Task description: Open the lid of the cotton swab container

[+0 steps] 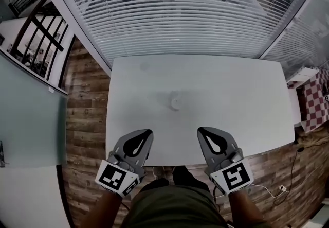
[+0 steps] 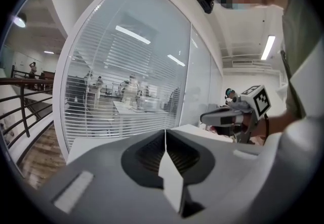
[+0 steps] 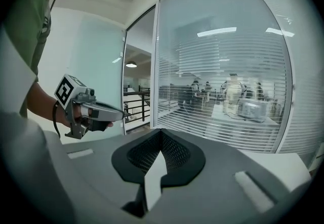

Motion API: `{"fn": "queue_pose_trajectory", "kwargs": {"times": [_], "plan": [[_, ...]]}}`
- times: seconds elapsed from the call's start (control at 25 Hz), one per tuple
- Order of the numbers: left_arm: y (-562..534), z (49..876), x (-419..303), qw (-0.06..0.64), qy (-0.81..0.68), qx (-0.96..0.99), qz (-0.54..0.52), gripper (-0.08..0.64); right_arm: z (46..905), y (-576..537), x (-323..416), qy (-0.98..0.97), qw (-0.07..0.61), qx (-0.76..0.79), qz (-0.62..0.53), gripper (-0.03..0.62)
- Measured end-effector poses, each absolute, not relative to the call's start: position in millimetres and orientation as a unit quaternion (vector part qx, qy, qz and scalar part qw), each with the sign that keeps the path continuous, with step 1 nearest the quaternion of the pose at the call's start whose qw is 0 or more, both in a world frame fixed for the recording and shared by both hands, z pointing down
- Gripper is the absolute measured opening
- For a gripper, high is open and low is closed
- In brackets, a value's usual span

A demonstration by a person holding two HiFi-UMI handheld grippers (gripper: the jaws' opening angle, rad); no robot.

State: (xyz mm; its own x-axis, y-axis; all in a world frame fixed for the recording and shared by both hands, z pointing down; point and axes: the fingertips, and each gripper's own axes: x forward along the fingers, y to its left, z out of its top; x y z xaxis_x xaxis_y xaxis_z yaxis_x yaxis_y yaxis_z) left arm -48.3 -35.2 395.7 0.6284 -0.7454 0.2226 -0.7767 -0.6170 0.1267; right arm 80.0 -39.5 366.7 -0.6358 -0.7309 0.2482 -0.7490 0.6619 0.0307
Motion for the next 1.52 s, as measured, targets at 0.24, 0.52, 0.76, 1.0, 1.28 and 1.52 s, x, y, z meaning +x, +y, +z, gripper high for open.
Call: {"fn": "queue_pose_trajectory", "kwargs": {"times": [0.24, 0.52, 0.76, 1.0, 1.28, 1.52], "plan": [[-60, 411, -41, 0.110, -0.443, 0.886, 0.077, 0.011, 382, -66, 88, -0.914, 0.126, 0.383, 0.052, 0.009], [-77, 441, -32, 0.114, -0.457, 0.877, 0.095, 0.012, 401, -89, 95, -0.925, 0.136, 0.349, 0.062, 0.009], [-87, 477, -31, 0.131, -0.457, 0.872, 0.113, 0.018, 426, -103, 92, -0.929, 0.148, 0.330, 0.078, 0.009], [-101, 511, -30, 0.137, -0.443, 0.876, 0.132, 0.028, 451, -112, 86, -0.927, 0.166, 0.326, 0.085, 0.009], [-120, 557, -28, 0.141, -0.407, 0.888, 0.158, 0.080, 467, -116, 79, -0.922, 0.178, 0.330, 0.095, 0.009], [-131, 589, -14, 0.141, -0.366, 0.900, 0.189, 0.138, 481, -115, 85, -0.913, 0.183, 0.348, 0.113, 0.009]]}}
